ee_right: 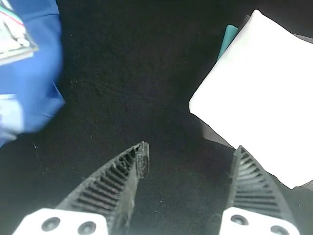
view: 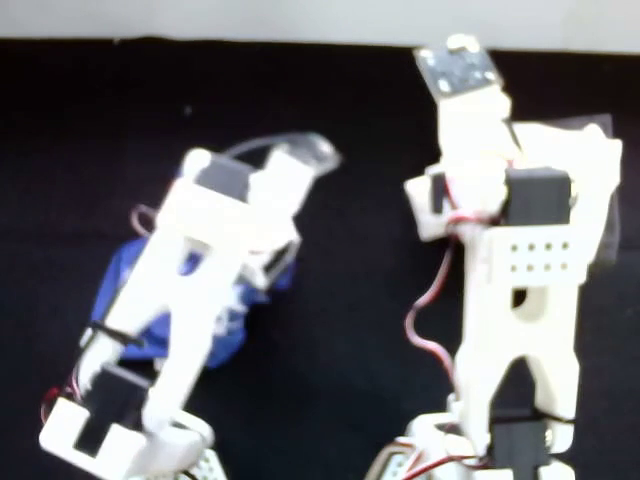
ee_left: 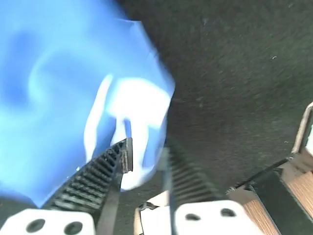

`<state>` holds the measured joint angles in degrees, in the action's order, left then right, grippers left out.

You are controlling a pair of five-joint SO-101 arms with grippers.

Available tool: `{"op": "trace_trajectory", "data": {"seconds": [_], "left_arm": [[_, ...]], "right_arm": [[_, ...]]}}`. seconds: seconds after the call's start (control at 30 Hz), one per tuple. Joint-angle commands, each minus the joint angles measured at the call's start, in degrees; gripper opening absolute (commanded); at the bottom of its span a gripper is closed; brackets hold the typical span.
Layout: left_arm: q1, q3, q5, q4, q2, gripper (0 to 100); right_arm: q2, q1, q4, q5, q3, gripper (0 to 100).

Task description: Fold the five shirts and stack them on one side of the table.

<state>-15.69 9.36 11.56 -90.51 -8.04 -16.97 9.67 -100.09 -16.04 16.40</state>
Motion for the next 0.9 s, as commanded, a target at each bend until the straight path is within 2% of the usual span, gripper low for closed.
{"op": "trace_trajectory", "data": {"seconds": [0.0,0.13,0.23,0.37,0.47,0.57,0.7,0.77,0.87], "left_arm": [[1.71,-2.15,-0.44,-2.2,-3.21,22],[11.03,-6.55,0.26,-7.74,-4.97,20],[22.64,-4.7,6.15,-7.91,-5.05,19],[38.37,2.68,16.26,-3.96,-4.97,19],[46.9,11.21,22.59,0.09,-4.97,19],[52.18,20.26,27.87,6.15,-5.05,19],[57.98,29.58,31.03,19.08,-5.05,20],[58.24,32.92,31.38,23.12,-5.05,20],[55.69,36.26,31.3,24.88,-4.97,20]], "right_arm": [[-1.89,0.22,0.84,0.62,-0.13,26.6],[-1.89,0.22,0.92,0.62,-0.13,26.6],[-1.8,0.22,0.92,0.62,-0.13,26.6],[-0.04,0.31,0.92,0.62,-0.13,26.6],[2.95,0.4,0.92,0.62,-0.04,26.6],[5.41,0.57,0.92,0.62,0.4,26.6],[6.99,1.98,1.36,0.62,0.4,26.6],[7.16,3.47,1.36,0.62,0.4,26.6],[7.16,7.16,1.36,0.62,0.13,26.6]]}}
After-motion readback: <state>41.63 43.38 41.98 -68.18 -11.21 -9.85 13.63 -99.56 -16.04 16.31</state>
